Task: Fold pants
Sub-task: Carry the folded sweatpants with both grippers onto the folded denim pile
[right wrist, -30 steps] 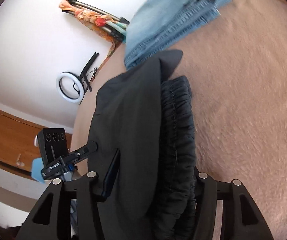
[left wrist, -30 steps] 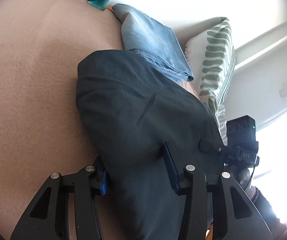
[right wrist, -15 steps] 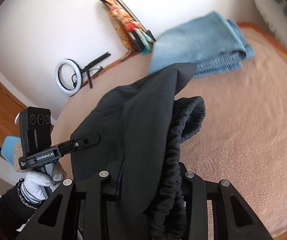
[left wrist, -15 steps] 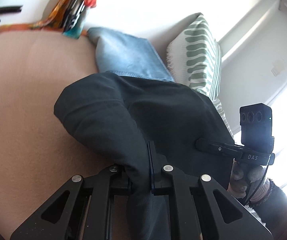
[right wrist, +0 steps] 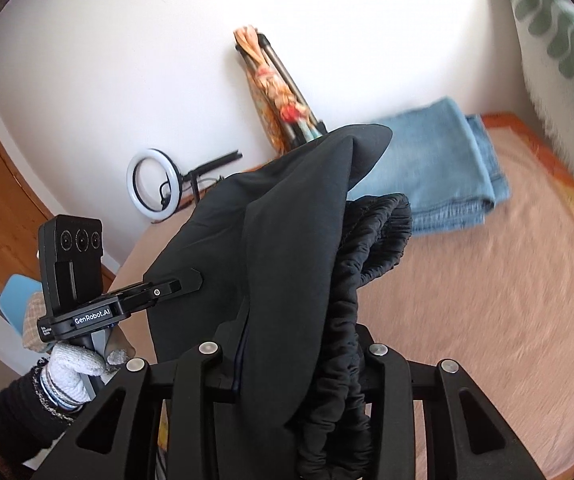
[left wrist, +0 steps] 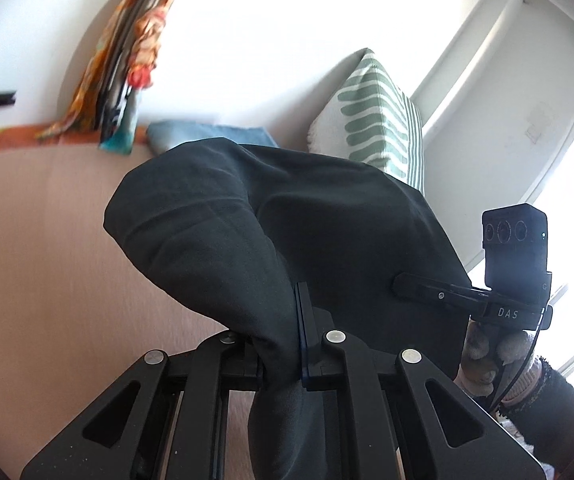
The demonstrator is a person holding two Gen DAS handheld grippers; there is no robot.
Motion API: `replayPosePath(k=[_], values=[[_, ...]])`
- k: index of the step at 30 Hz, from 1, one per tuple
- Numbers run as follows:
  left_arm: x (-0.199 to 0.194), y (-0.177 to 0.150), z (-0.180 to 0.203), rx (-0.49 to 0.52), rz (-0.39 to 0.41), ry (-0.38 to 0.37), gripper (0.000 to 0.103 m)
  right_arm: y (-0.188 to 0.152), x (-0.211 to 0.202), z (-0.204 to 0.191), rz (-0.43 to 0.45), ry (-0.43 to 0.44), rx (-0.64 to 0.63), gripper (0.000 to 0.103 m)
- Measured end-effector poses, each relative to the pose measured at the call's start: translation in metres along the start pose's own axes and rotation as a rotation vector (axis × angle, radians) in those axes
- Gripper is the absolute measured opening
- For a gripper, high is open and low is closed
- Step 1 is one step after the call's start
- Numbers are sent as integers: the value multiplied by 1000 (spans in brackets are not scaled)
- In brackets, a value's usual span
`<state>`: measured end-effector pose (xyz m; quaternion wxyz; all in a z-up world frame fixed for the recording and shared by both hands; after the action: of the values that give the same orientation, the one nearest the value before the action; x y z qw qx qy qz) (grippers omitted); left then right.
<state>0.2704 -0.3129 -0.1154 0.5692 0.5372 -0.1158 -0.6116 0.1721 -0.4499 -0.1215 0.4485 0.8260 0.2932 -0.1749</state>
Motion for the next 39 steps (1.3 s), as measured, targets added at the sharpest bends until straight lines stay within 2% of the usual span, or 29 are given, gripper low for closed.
replayPosePath(k=[12,23,33,39], values=[[34,80,-4,114,28,11,10,76,4,20,106,-49,-2,36],[94,142,-21,150,33,9,10,153,30,72,158,-142,-5,35],[135,168,-60,143,11,70,10,203,88,104,125,-166,-25,35],[159,169,-83,117,-11,98,10,211,116,119,80,-195,-50,35]])
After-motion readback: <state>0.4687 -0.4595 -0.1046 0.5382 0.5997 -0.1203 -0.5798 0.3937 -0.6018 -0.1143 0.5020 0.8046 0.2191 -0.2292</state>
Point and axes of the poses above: each gripper's, at about its wrist camera, not at the fingertips, and x roughly the way its jaws point, z to its right, y to its top, the point moved 8 cm from there along x, roughly the way its jaws point, and after that the axes turned 8 degrees about x, right-handed, at the moved point
